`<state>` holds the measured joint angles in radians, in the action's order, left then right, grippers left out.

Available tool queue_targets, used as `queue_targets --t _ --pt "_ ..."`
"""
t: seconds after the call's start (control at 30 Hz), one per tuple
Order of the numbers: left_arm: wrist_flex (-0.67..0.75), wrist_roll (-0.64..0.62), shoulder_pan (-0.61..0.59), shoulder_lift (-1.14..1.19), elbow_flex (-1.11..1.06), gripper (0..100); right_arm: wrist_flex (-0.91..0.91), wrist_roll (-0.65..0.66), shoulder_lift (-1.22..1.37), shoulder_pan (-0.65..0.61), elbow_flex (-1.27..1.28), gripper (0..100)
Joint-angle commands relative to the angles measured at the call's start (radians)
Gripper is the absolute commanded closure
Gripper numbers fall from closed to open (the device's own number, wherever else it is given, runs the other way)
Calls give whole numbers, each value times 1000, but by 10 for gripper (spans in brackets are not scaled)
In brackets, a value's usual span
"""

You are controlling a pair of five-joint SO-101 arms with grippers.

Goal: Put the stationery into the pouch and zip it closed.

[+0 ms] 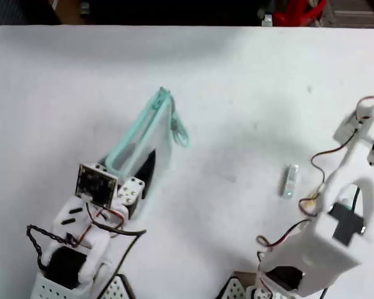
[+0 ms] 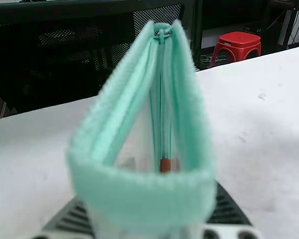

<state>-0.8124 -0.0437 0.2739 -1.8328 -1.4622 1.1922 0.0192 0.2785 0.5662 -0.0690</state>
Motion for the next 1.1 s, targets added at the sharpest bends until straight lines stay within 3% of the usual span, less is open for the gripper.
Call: queue_targets --t 0.0,0.3,0.4,0.57,1.07 --pt "12 -12 -2 4 -2 845 -77 -6 71 31 -9 748" --pt "9 -12 -2 4 -2 845 -217 0 255 35 -91 750" --pt "8 -12 -2 4 -2 845 -186 2 335 53 -163 810" --pt "11 -12 -2 4 -2 845 -70 49 443 64 -301 991" --pt "11 -11 -1 4 -2 845 513 37 239 -68 -971 981"
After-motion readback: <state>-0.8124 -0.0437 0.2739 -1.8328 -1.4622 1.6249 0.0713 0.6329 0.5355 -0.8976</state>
